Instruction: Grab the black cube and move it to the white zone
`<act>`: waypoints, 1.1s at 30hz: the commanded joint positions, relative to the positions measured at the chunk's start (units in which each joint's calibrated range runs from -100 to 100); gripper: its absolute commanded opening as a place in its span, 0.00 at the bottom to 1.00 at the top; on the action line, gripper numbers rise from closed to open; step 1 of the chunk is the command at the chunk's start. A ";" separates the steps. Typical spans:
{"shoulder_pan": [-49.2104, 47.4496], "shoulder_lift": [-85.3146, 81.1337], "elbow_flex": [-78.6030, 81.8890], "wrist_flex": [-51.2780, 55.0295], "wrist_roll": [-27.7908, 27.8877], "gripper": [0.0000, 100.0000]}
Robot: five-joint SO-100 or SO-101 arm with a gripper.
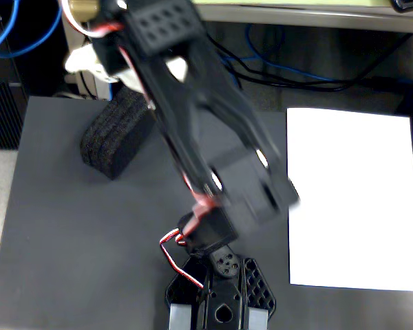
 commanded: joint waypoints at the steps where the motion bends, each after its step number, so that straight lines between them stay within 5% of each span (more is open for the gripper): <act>1: 0.42 14.87 -4.03 -4.73 -0.11 0.44; 10: -0.32 17.14 -7.93 -0.36 -0.21 0.45; 22: -0.32 42.34 -2.94 -13.22 -0.16 0.44; 28: -0.39 44.19 -3.85 -13.56 -0.74 0.01; 33: -1.64 35.53 -3.85 -13.22 -7.23 0.01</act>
